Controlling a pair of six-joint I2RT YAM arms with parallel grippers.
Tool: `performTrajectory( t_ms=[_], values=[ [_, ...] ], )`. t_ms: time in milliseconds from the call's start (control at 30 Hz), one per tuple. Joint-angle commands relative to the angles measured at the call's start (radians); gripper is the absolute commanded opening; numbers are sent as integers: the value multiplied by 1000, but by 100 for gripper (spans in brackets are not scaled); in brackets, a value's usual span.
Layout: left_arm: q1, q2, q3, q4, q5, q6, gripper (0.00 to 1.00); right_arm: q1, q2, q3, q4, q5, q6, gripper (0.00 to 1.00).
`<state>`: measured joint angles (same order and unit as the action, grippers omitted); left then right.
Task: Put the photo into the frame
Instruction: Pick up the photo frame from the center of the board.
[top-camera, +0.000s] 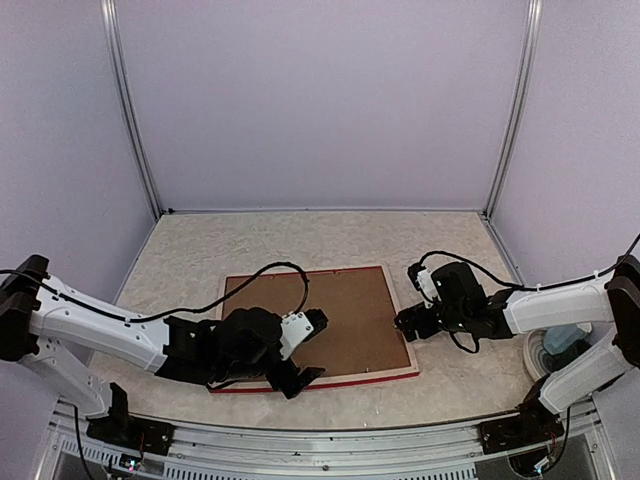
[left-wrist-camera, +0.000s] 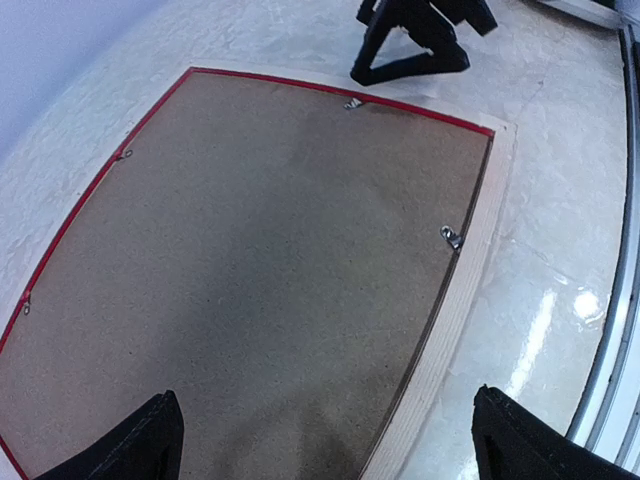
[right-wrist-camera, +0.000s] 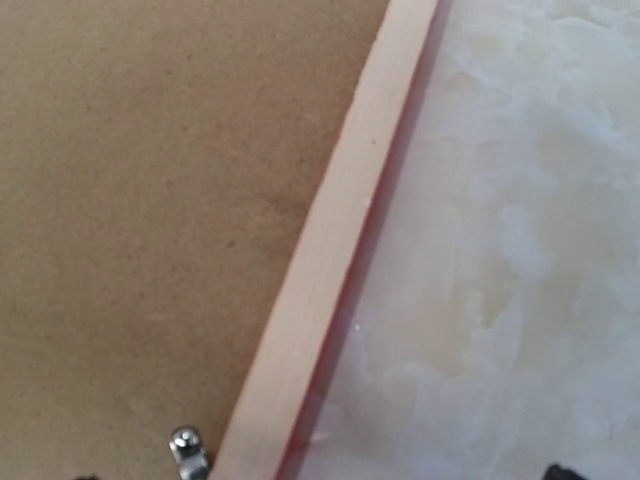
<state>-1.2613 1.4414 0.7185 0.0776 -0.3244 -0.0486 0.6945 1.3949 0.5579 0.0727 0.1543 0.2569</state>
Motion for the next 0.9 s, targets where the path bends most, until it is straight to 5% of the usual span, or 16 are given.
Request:
performTrajectory(
  t_ms=[0, 233, 867],
  values=[
    [-12, 71, 22, -31, 56, 113, 99, -4, -18, -12, 3, 10, 13, 96],
    [-4, 121, 7, 3, 127, 231, 98, -5, -16, -10, 4, 7, 14, 96],
    [106, 194, -21, 50, 429, 342, 72, -4, -23, -12, 4, 7, 15, 96]
  ],
)
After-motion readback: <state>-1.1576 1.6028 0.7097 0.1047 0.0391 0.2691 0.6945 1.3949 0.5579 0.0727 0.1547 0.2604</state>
